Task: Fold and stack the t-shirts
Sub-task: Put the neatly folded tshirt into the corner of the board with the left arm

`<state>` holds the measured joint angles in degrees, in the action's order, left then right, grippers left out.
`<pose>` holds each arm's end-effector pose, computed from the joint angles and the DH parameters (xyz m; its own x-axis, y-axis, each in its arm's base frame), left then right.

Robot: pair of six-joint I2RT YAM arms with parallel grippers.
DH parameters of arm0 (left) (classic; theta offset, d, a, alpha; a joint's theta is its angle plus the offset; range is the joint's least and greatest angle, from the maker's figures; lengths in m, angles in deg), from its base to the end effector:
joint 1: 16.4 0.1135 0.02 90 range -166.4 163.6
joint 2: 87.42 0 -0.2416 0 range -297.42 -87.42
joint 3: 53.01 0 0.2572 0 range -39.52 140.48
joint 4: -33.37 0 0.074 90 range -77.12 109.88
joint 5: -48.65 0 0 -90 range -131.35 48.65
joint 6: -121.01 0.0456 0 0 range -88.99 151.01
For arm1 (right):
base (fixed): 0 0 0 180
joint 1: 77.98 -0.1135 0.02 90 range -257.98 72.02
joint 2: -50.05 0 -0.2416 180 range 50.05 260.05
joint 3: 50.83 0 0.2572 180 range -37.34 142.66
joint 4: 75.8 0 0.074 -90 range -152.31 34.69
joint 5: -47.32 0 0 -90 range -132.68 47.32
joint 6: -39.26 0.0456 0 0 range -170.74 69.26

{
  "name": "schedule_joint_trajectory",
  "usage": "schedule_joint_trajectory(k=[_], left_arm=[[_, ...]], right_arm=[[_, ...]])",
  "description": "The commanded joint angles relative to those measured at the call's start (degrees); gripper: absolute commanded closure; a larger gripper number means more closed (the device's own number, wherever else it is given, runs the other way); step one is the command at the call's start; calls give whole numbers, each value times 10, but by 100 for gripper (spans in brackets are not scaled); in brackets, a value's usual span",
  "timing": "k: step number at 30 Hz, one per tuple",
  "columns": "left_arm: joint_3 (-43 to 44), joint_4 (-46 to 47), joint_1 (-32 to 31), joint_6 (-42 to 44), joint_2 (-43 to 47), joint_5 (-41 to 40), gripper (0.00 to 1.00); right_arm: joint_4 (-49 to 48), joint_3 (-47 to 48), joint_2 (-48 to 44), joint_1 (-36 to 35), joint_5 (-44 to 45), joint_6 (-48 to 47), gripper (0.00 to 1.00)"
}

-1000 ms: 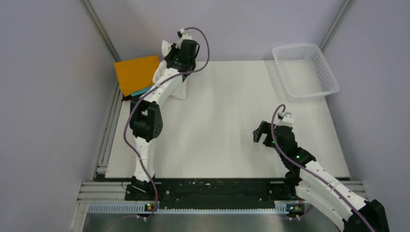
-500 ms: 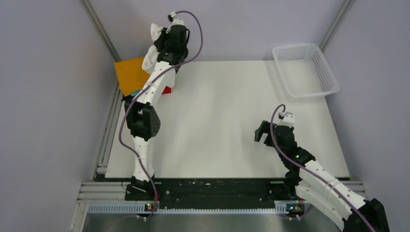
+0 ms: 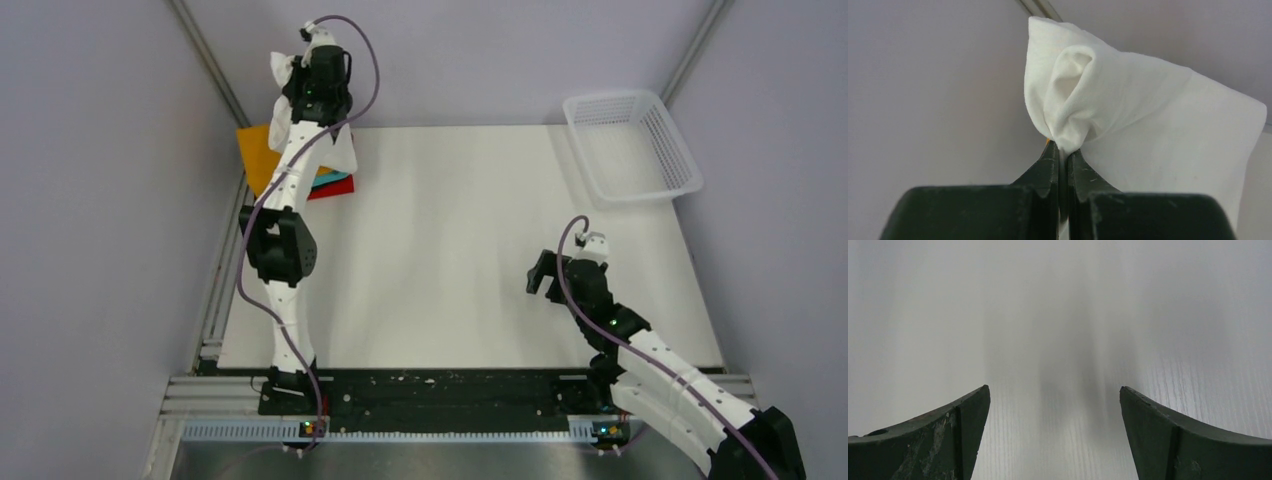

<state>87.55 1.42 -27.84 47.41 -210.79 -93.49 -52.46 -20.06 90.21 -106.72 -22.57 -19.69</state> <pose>0.4945 -0.0633 0.3653 -0.4165 0.2611 -0.8709 -0.5306 0.7081 0.4660 0.1718 0.0764 0.1642 -0.5082 0.2737 -0.8166 0.0750 0.9586 0.2746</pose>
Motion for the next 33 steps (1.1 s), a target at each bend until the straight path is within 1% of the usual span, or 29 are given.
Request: schedule_joint_trajectory(k=[1,4,8,11,13,14,15,16,17,19,20,24,26,29,31,33], left_arm=[[-7,16,53,-45,24,19,100],[-43,37,79,-60,23,34,100],[-66,51,110,-74,10,71,100],[-57,47,144,-95,-14,92,100],[-39,42,158,-101,-36,83,100],[-33,42,163,-103,-45,71,97],[-30,42,167,-103,-52,69,89],[-30,42,171,-105,-56,70,78],[-30,39,173,-111,-59,73,61],[-29,24,175,-129,-57,93,6],[-31,20,175,-136,-54,103,2],[-33,-11,175,-190,-31,141,1],[-44,-22,174,-220,-10,185,1],[-84,-14,173,-264,31,254,1],[-117,-1,172,-298,55,320,1],[-149,19,172,-327,72,427,1]], right_arm=[[-16,6,4,-3,15,-10,1],[-16,6,6,-3,15,-10,1],[-20,7,9,-3,18,-10,1],[-23,8,14,-3,19,-11,1],[-23,11,18,-3,20,-11,2],[-23,12,21,-3,20,-11,2],[-24,13,23,-3,22,-11,1],[-25,14,26,-3,22,-11,2],[-25,14,29,-3,23,-10,1],[-26,16,34,-3,24,-11,2],[-26,17,38,-3,24,-11,2],[-23,21,40,-3,25,-11,1],[-20,22,37,-3,26,-11,1],[-15,21,25,-3,27,-10,1],[-12,18,14,-3,28,-10,1],[-12,15,3,-3,26,-10,1]])
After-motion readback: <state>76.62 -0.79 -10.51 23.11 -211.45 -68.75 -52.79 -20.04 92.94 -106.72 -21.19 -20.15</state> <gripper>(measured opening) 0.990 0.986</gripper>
